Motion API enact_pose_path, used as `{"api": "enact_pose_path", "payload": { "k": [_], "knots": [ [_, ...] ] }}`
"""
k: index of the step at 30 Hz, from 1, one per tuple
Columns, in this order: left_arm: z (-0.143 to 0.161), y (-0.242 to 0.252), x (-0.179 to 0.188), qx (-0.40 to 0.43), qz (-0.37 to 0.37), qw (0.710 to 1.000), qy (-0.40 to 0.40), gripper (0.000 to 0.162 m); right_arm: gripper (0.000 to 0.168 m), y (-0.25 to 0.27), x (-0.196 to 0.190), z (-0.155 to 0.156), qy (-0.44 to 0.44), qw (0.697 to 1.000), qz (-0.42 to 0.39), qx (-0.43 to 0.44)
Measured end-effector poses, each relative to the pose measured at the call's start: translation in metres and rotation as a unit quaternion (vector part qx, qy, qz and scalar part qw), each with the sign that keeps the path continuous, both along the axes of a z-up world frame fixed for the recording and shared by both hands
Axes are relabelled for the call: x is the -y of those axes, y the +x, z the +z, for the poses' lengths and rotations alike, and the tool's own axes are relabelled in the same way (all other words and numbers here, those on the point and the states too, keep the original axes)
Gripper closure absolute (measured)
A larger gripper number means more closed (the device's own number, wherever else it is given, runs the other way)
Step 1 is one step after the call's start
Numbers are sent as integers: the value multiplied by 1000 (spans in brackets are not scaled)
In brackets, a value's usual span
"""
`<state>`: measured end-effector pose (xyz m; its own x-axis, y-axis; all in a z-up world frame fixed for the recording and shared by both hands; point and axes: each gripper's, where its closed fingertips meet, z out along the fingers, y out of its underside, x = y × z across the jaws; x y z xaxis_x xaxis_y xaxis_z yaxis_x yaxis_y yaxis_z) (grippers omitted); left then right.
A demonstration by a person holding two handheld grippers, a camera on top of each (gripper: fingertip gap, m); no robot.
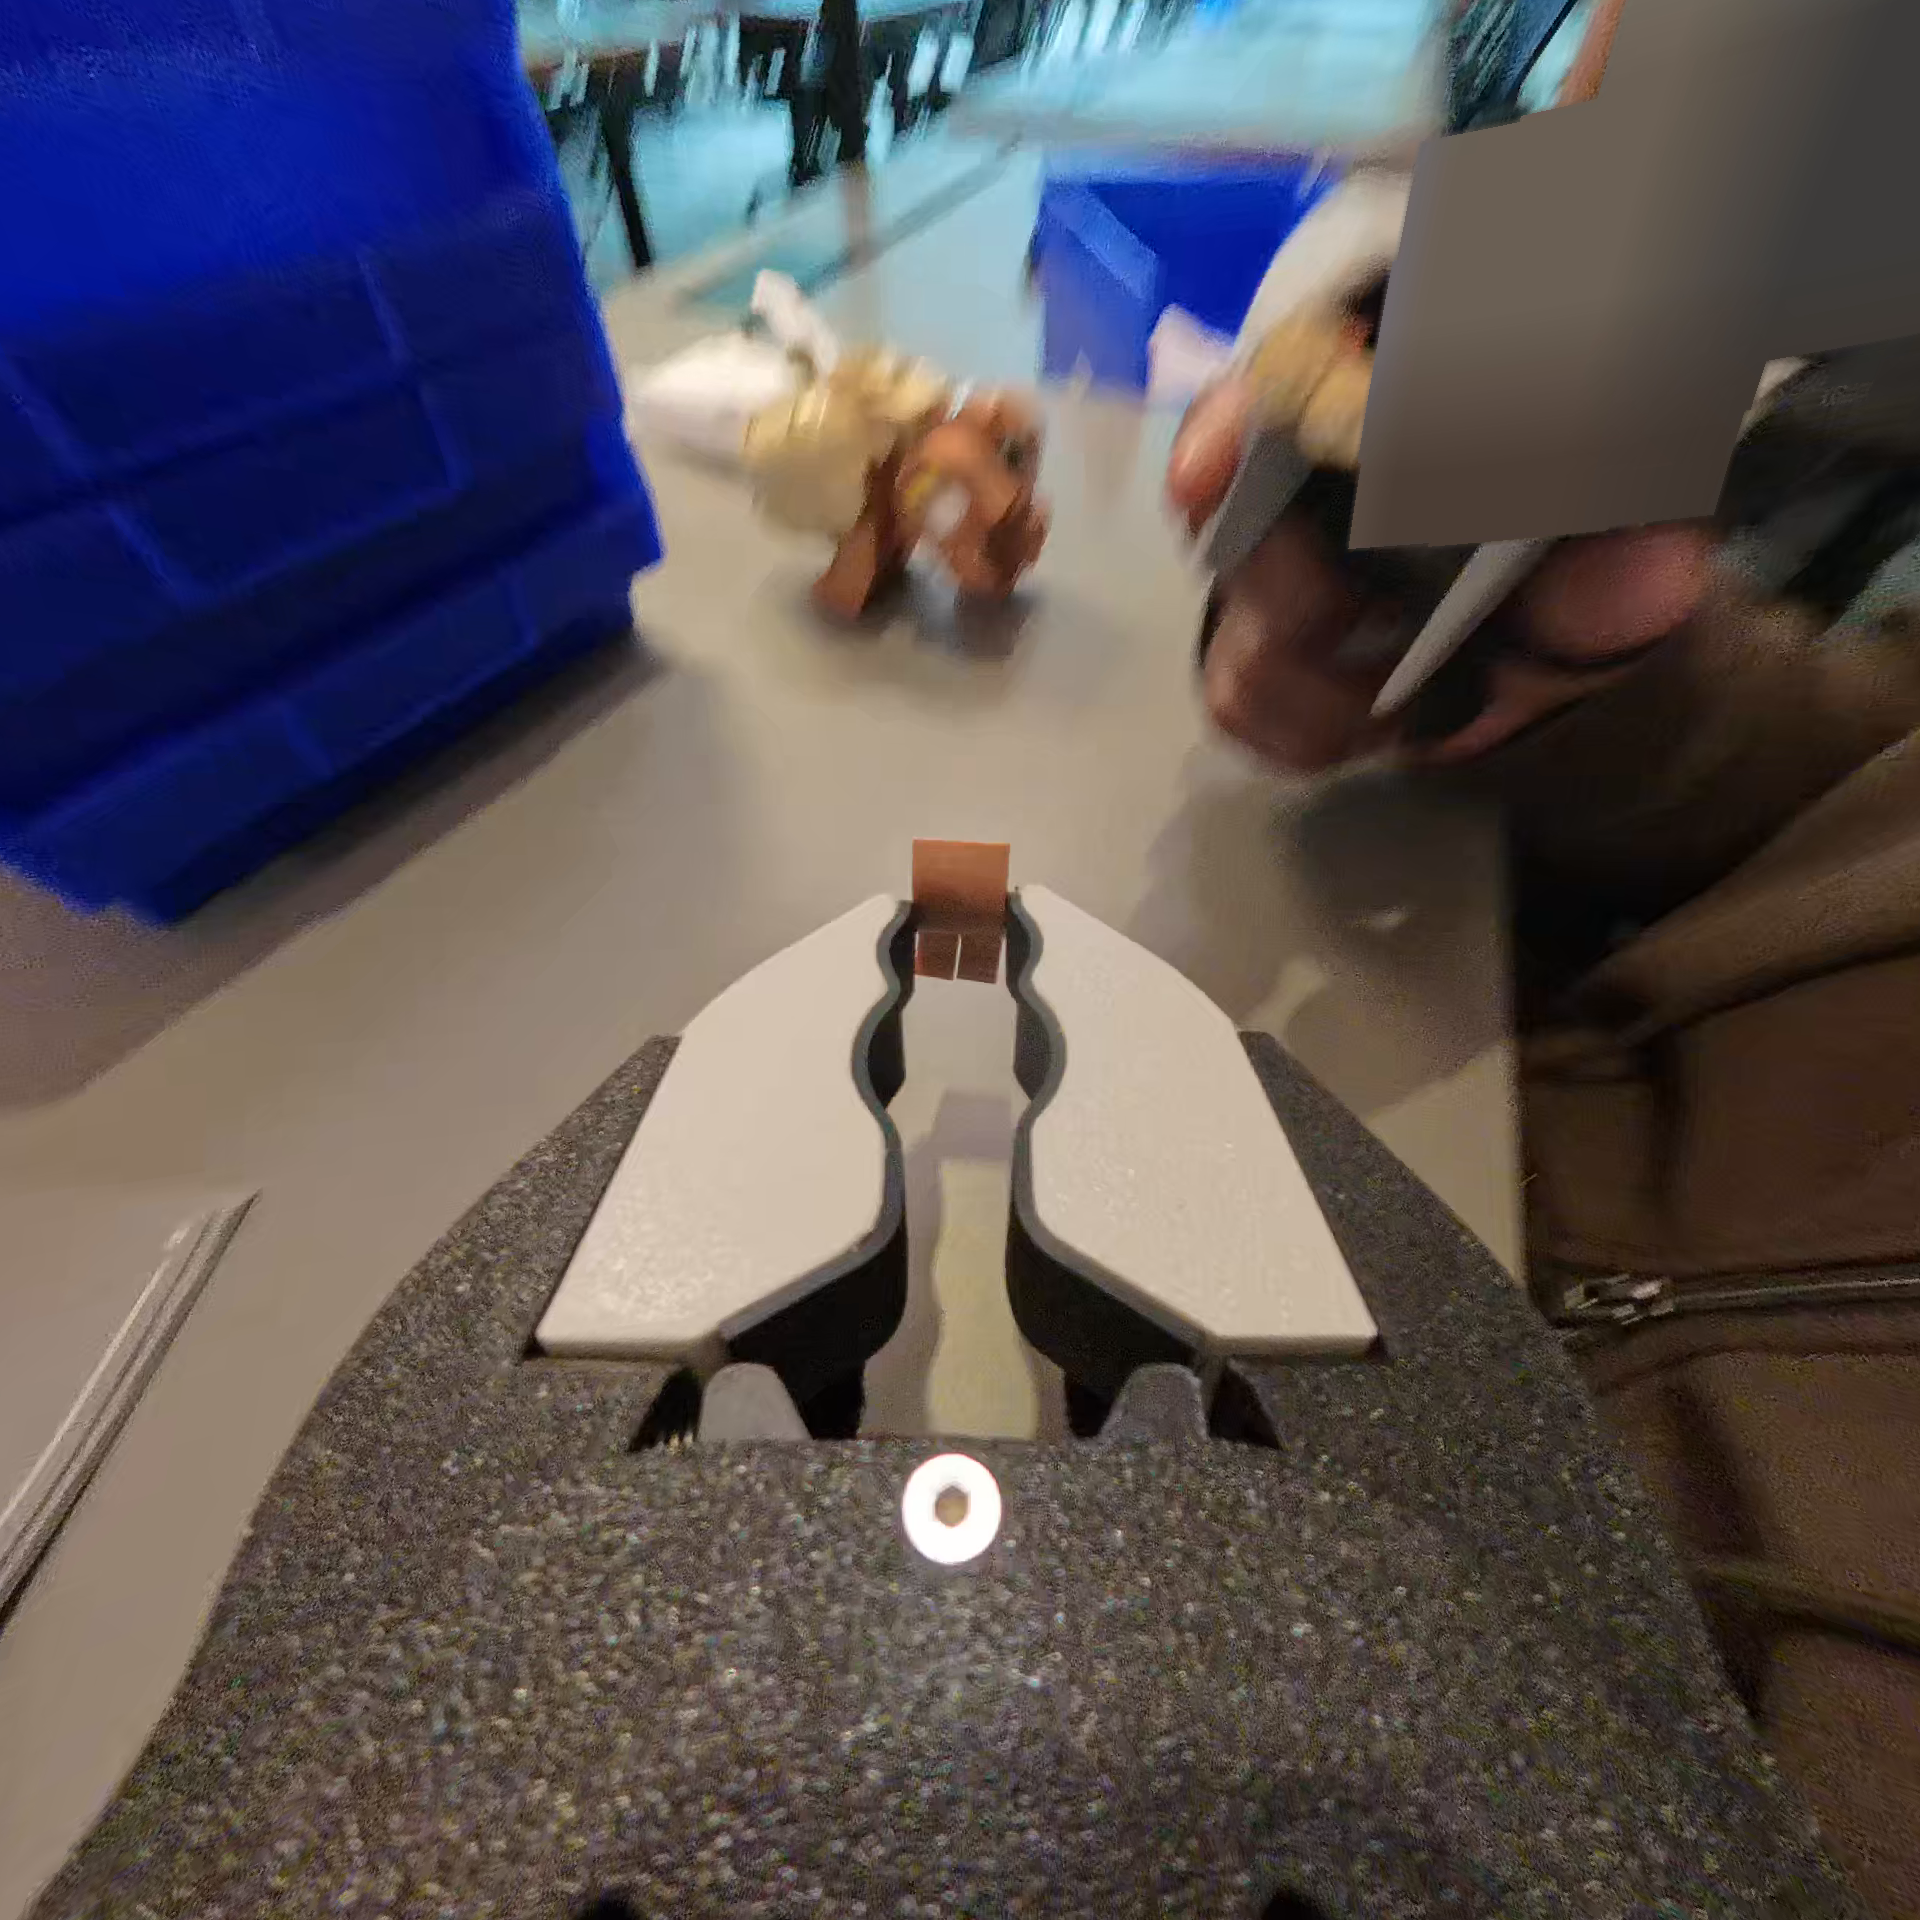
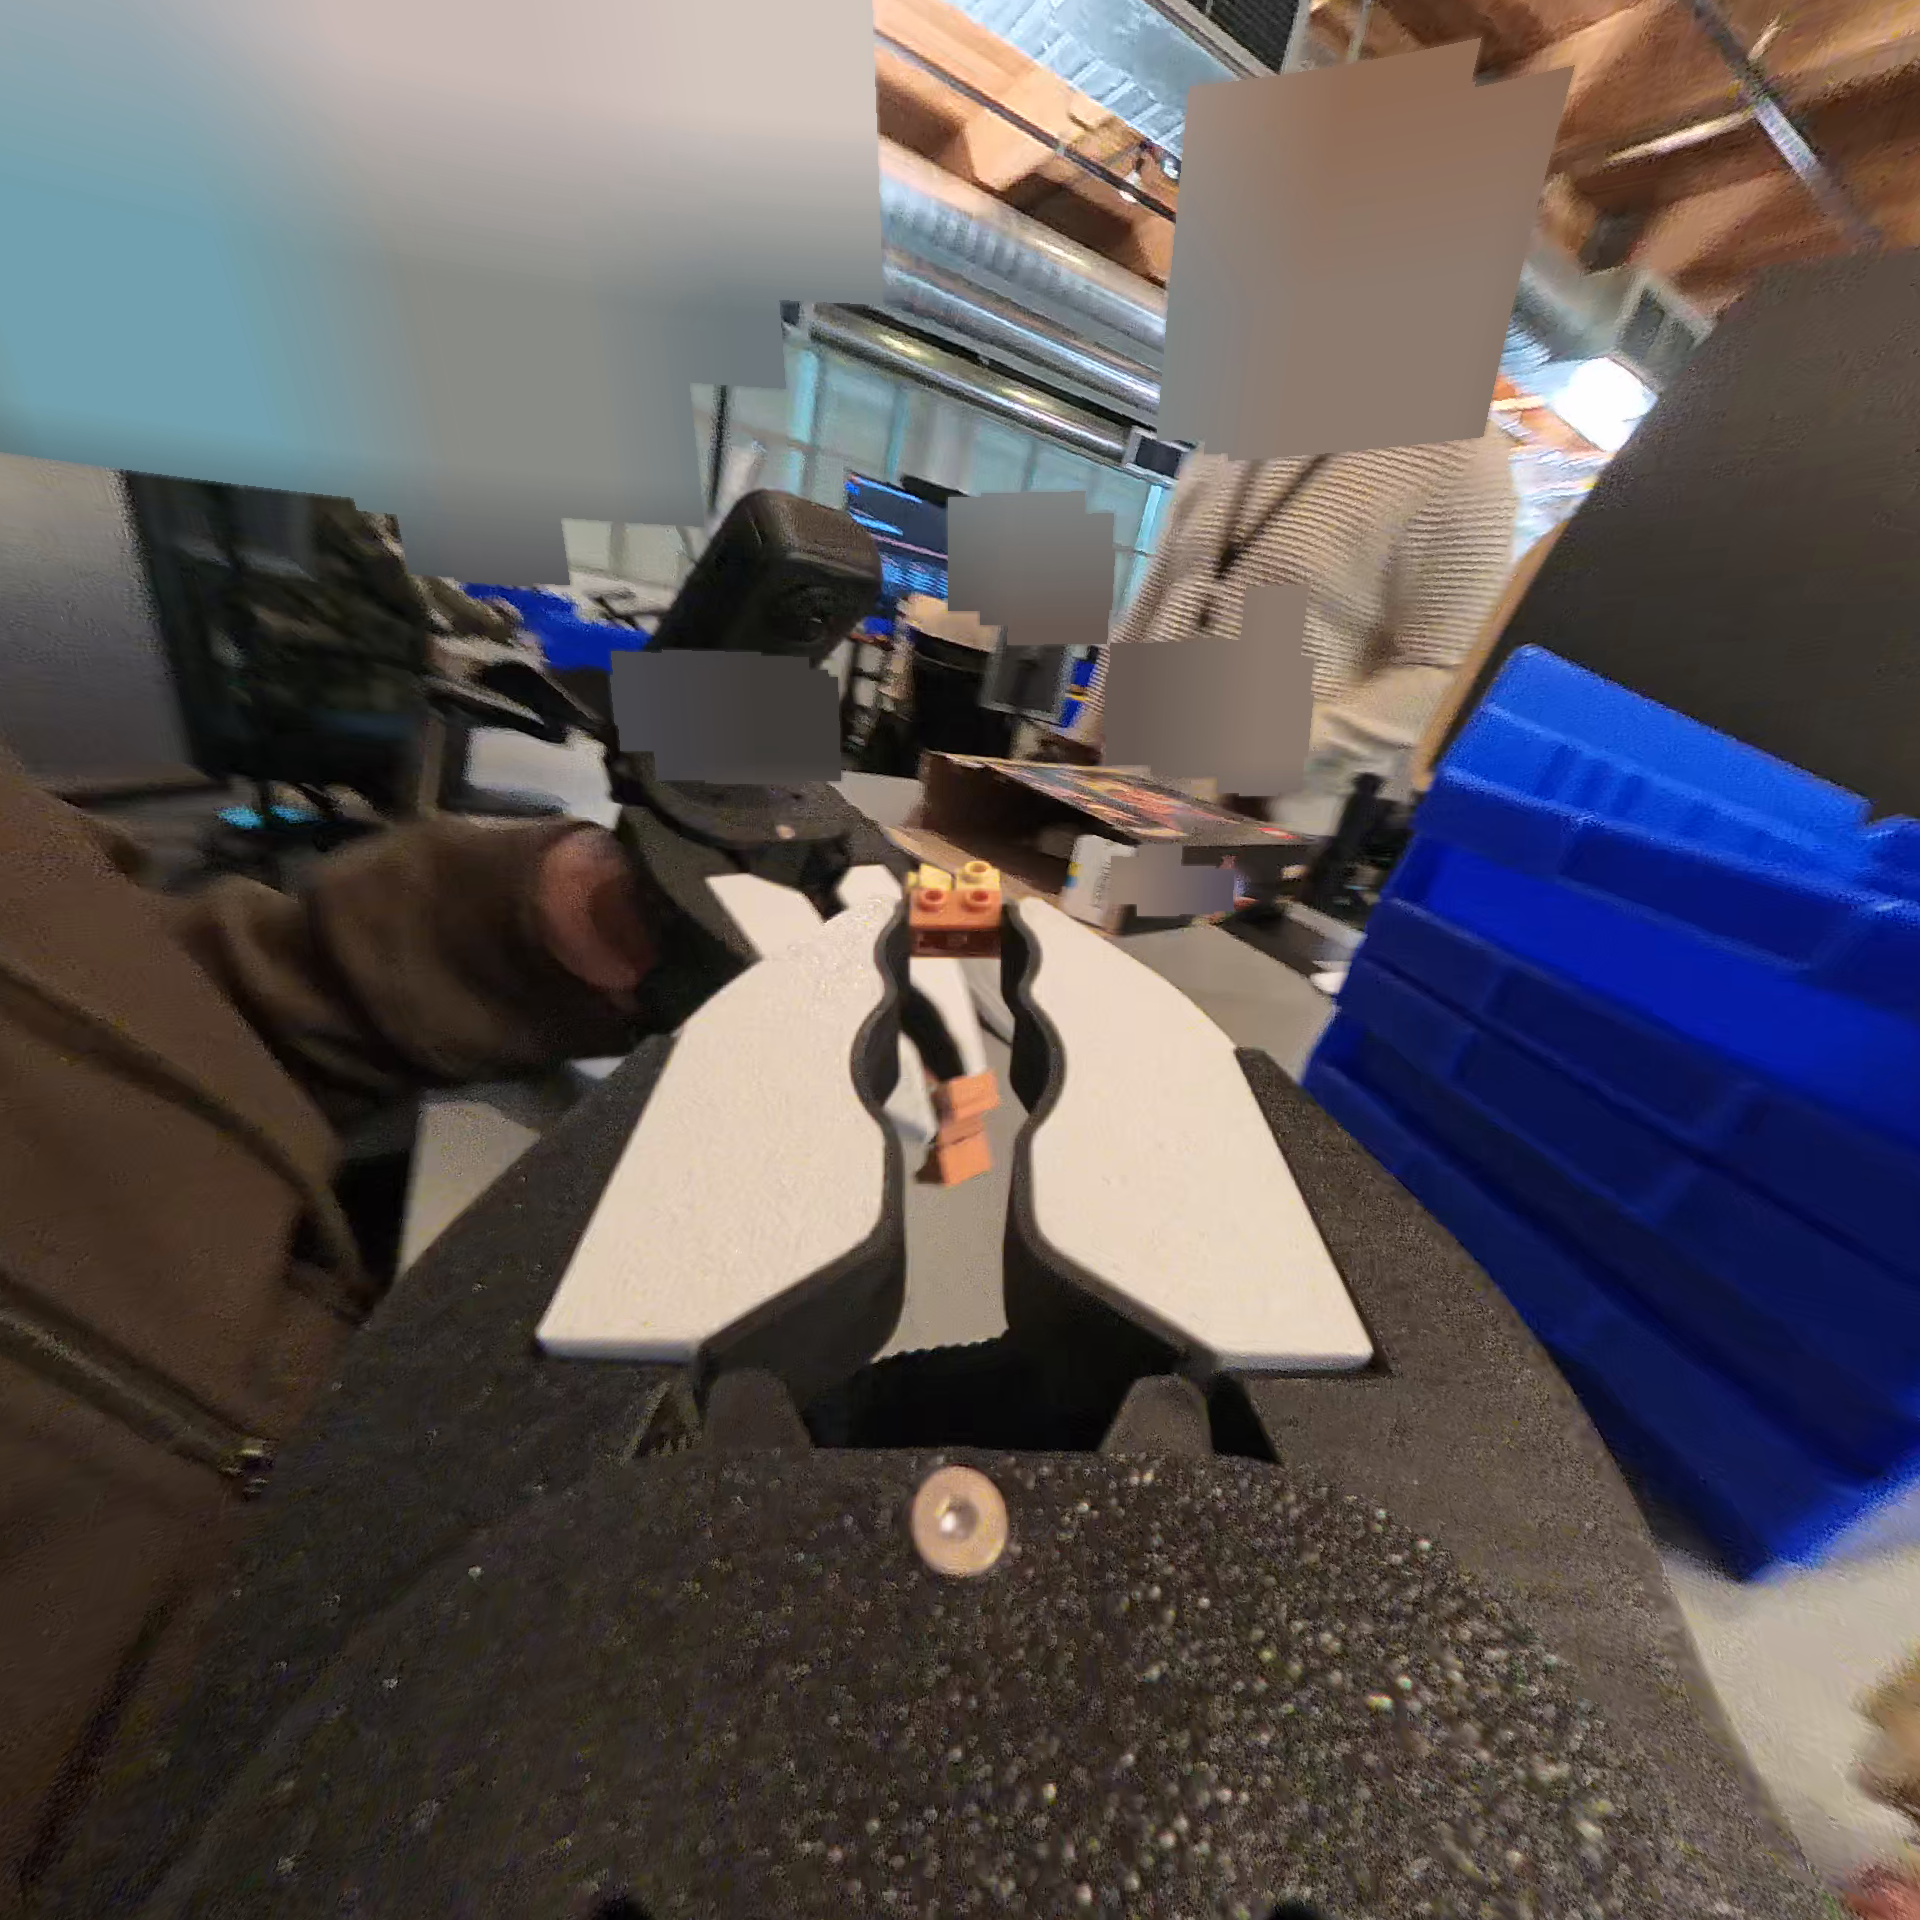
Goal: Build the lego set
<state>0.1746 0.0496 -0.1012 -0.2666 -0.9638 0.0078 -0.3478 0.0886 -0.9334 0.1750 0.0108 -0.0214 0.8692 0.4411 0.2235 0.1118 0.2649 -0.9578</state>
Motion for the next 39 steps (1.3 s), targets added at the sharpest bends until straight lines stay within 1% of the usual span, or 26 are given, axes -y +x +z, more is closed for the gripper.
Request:
{"api": "enact_pose_path", "payload": {
  "k": [1, 3, 7, 9, 11, 12, 14, 15, 16, 18, 19, 21, 23, 24, 26, 31, 34, 39],
  "knots": [
    [-13, 0, -3, -33, 8, 999, 22, 146, 152, 1, -1, -1, 6, 1000, -17, 18],
    [-31, -2, 0, -85, -3, 996, 40, 146, 152, 1, -3, -4, 11, 999, -35, 40],
    [-53, -1, -3, -138, 13, 986, 88, 145, 152, 2, -5, -5, 15, 997, -54, 61],
    [-56, -1, -2, -147, 9, 985, 91, 143, 152, 2, -5, -6, 16, 996, -56, 65],
    [-53, -1, -2, -140, 9, 987, 83, 132, 152, 2, -5, -7, 16, 995, -61, 77],
    [-47, -1, -2, -124, 7, 990, 71, 126, 152, 3, -5, -8, 17, 994, -66, 88],
    [-19, -1, 4, -58, -15, 998, 18, 124, 152, 5, -4, -11, 22, 990, -77, 117],
    [1, -3, 9, -14, -32, 999, -28, 124, 152, 7, -3, -11, 29, 987, -83, 131],
    [23, -4, 13, 29, -46, 995, -90, 126, 152, 7, -2, -10, 41, 984, -92, 144],
    [59, -9, 17, 93, -69, 967, -228, 131, 152, 8, 0, -6, 68, 976, -114, 173],
    [69, -8, 17, 112, -72, 949, -286, 132, 152, 7, 0, -5, 81, 971, -124, 188],
    [75, -4, 20, 132, -68, 916, -372, 133, 152, 4, -2, -4, 101, 960, -144, 219],
    [78, 0, 24, 150, -73, 885, -435, 135, 152, 3, -4, -3, 115, 947, -168, 248],
    [81, 1, 25, 162, -74, 871, -459, 138, 152, 3, -4, -3, 119, 943, -177, 257],
    [84, 2, 26, 181, -75, 855, -480, 143, 152, 3, -5, -4, 121, 939, -186, 262],
    [81, 8, 39, 191, -74, 854, -479, 148, 152, 0, -6, -2, 123, 940, -189, 257],
    [80, 10, 40, 195, -73, 850, -483, 152, 152, -1, -7, -1, 126, 939, -192, 256],
    [81, 10, 39, 207, -69, 843, -492, 152, 152, -1, -8, 0, 127, 938, -198, 254]
  ]
}}
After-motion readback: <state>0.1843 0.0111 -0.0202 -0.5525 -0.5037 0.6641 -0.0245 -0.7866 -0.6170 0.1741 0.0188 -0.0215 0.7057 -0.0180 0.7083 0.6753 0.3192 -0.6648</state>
